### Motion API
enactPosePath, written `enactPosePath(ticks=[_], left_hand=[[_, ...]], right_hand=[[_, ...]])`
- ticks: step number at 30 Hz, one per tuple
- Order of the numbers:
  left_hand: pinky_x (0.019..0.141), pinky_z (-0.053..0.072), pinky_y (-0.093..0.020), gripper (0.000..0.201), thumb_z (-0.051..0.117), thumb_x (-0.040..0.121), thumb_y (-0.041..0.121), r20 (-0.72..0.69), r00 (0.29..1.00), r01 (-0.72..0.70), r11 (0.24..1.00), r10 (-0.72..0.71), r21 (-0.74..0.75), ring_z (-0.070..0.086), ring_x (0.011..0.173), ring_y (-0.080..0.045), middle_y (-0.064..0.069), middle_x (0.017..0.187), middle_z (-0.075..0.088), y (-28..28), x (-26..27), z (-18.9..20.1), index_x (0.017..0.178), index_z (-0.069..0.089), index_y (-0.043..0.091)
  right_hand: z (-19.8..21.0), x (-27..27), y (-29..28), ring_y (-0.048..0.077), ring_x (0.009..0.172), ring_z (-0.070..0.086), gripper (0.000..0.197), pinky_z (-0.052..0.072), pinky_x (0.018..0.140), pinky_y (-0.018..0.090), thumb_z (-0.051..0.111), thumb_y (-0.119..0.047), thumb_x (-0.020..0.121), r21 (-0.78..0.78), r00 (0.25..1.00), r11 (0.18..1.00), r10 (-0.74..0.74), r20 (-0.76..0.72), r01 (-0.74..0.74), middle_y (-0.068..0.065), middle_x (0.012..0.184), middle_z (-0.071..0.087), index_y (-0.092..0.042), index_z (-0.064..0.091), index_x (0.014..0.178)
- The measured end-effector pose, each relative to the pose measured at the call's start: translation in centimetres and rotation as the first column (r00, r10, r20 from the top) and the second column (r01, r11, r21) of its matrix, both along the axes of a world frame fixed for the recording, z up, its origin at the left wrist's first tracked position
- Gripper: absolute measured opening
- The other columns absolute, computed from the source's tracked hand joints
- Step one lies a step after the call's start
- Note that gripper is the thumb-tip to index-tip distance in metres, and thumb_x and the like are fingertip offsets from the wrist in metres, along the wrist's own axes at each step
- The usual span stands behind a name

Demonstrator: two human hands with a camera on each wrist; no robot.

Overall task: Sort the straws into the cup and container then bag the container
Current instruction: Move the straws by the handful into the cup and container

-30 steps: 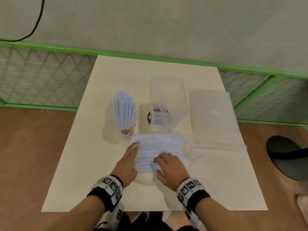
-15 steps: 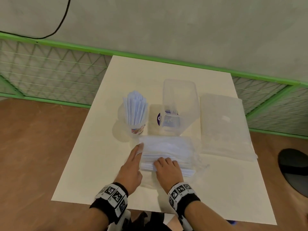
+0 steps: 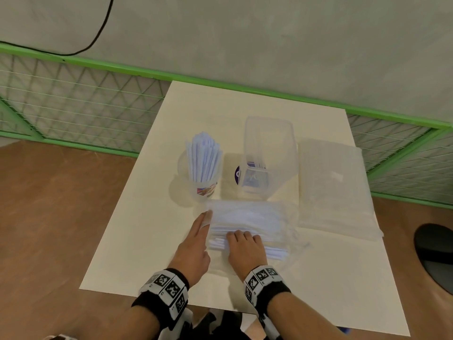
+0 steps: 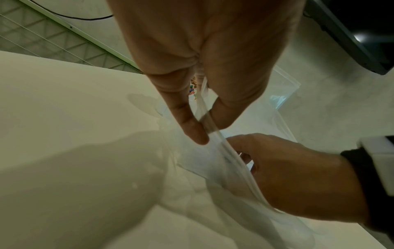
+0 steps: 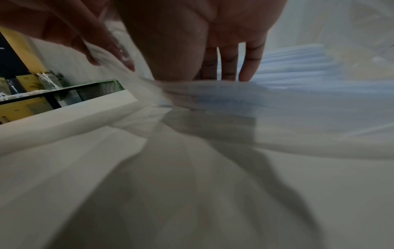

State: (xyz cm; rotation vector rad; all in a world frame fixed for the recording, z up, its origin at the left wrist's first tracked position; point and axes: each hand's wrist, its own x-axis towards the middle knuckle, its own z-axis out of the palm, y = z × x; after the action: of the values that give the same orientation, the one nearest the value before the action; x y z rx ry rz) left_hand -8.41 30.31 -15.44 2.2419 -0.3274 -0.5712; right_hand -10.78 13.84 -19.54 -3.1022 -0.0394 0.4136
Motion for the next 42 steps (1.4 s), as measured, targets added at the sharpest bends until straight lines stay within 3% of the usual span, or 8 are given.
enactPosePath(ticks=[5, 11, 20, 25, 29, 31, 36, 42], left_hand=[[0.095, 0.044, -0.020, 0.097, 0.048, 0.082, -0.007, -0.011, 1.000, 0.011, 1.000, -0.011, 0.002, 0.050, 0.125, -0.019, 0.025, 0.158, -0.005, 0.0, -0.1, 0.3, 0.152, 0.001, 0.039], [0.102, 0.043, -0.023, 0.096, 0.045, 0.082, -0.008, -0.005, 0.998, 0.061, 0.998, -0.061, 0.005, 0.047, 0.128, -0.018, 0.026, 0.158, -0.008, 0.1, -0.1, 0.6, 0.153, 0.000, 0.038], [0.105, 0.042, -0.029, 0.097, 0.045, 0.081, -0.011, 0.026, 0.998, 0.053, 0.999, -0.054, 0.004, 0.041, 0.134, -0.014, 0.025, 0.158, -0.009, -0.2, -0.4, 0.7, 0.152, 0.000, 0.038], [0.102, 0.045, -0.029, 0.097, 0.047, 0.081, -0.011, 0.014, 1.000, 0.022, 1.000, -0.022, 0.019, 0.050, 0.125, -0.021, 0.024, 0.158, -0.007, -0.2, -0.5, 0.7, 0.153, 0.001, 0.037], [0.102, 0.046, -0.032, 0.097, 0.046, 0.080, -0.012, 0.022, 1.000, 0.008, 1.000, -0.008, 0.008, 0.048, 0.128, -0.019, 0.023, 0.159, -0.003, 0.1, -0.2, 0.5, 0.153, 0.005, 0.036], [0.099, 0.047, -0.031, 0.097, 0.046, 0.080, -0.012, 0.013, 1.000, 0.000, 1.000, 0.000, 0.007, 0.049, 0.126, -0.018, 0.025, 0.158, -0.002, 0.2, -0.1, 0.5, 0.153, 0.007, 0.038], [0.098, 0.048, -0.029, 0.097, 0.049, 0.079, -0.011, 0.022, 1.000, -0.022, 1.000, 0.022, 0.015, 0.050, 0.126, -0.018, 0.023, 0.159, 0.000, 0.5, 0.2, 0.3, 0.153, 0.009, 0.036], [0.102, 0.046, -0.032, 0.096, 0.048, 0.080, -0.010, 0.017, 0.999, -0.035, 0.999, 0.035, 0.012, 0.050, 0.125, -0.024, 0.019, 0.160, 0.001, 0.6, 0.5, 0.7, 0.153, 0.005, 0.036]], right_hand=[[0.3, -0.1, -0.3, 0.022, 0.077, 0.067, 0.039, 0.053, 0.063, 0.037, 0.039, -0.017, 0.071, 0.035, 0.998, 0.999, 0.016, -0.053, -0.015, 0.000, 0.091, 0.071, -0.018, 0.072, 0.091], [1.6, 0.8, 0.0, 0.031, 0.125, 0.048, 0.042, 0.034, 0.104, 0.044, 0.043, -0.014, 0.091, -0.003, 0.990, 0.999, 0.039, -0.136, -0.040, 0.008, 0.136, 0.053, -0.012, 0.049, 0.133], [1.2, 0.5, 0.4, 0.033, 0.125, 0.045, 0.039, 0.032, 0.105, 0.048, 0.049, -0.021, 0.092, -0.072, 0.979, 0.992, 0.094, -0.182, -0.108, 0.010, 0.135, 0.052, -0.011, 0.048, 0.131], [1.7, 0.0, -0.4, 0.029, 0.112, 0.056, 0.041, 0.033, 0.100, 0.046, 0.043, -0.033, 0.093, 0.003, 0.986, 0.992, 0.128, -0.104, -0.128, 0.006, 0.122, 0.062, -0.015, 0.045, 0.129], [3.7, 0.4, -1.8, 0.024, 0.101, 0.065, 0.043, 0.046, 0.088, 0.035, 0.045, -0.045, 0.092, 0.283, 0.999, 0.958, -0.048, -0.013, 0.049, -0.001, 0.111, 0.069, -0.022, 0.050, 0.128], [5.1, 0.4, -2.2, 0.023, 0.094, 0.067, 0.036, 0.049, 0.083, 0.033, 0.050, -0.047, 0.092, 0.543, 0.989, 0.832, -0.145, 0.018, 0.112, -0.003, 0.104, 0.071, -0.023, 0.060, 0.116], [9.1, -0.5, -1.0, 0.015, 0.083, 0.068, 0.020, 0.055, 0.079, 0.029, 0.060, -0.031, 0.093, 0.953, 0.899, 0.255, -0.435, -0.040, 0.166, -0.003, 0.085, 0.070, -0.017, 0.069, 0.083], [7.9, -1.1, -2.3, 0.011, 0.050, 0.041, 0.034, 0.038, 0.055, 0.028, 0.062, -0.029, 0.085, 0.768, 0.913, 0.517, -0.344, -0.217, 0.378, -0.003, 0.053, 0.045, -0.011, 0.047, 0.061]])
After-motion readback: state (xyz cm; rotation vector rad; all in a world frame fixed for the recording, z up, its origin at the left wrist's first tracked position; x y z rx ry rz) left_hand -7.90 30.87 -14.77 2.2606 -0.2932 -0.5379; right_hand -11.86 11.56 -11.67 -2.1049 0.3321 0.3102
